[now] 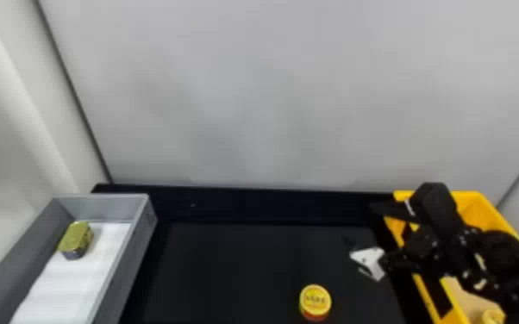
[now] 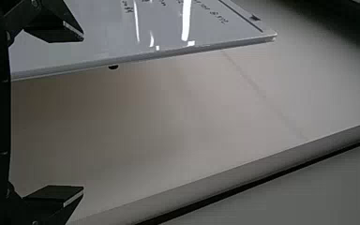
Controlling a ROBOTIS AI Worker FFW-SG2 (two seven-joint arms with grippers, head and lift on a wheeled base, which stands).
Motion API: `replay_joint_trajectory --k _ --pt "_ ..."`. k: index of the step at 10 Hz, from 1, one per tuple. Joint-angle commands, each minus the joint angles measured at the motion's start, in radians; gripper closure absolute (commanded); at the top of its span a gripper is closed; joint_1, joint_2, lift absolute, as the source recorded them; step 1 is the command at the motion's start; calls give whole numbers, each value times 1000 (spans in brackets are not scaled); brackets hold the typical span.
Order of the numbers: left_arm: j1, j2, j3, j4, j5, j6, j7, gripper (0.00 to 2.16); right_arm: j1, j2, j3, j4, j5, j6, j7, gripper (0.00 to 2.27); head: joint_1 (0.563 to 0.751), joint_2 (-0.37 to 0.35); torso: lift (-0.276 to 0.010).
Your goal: Pick up the round yellow can and place it in the yellow rectangular box
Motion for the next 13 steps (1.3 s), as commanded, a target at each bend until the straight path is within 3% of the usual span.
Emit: replay_joint_trajectory --k 1,3,10,13 --pt "-1 -1 2 2 1 -8 0 127 66 0 -1 38 0 -17 25 159 629 12 -55" --pt "4 -1 7 2 1 -9 0 127 111 9 2 101 14 -49 50 173 629 12 -55" --pt "3 -6 2 3 1 -14 0 127 91 63 82 218 28 -67 50 202 629 12 -55" --pt "3 -8 2 3 1 -15 0 127 75 66 108 245 31 -64 50 199 629 12 -55"
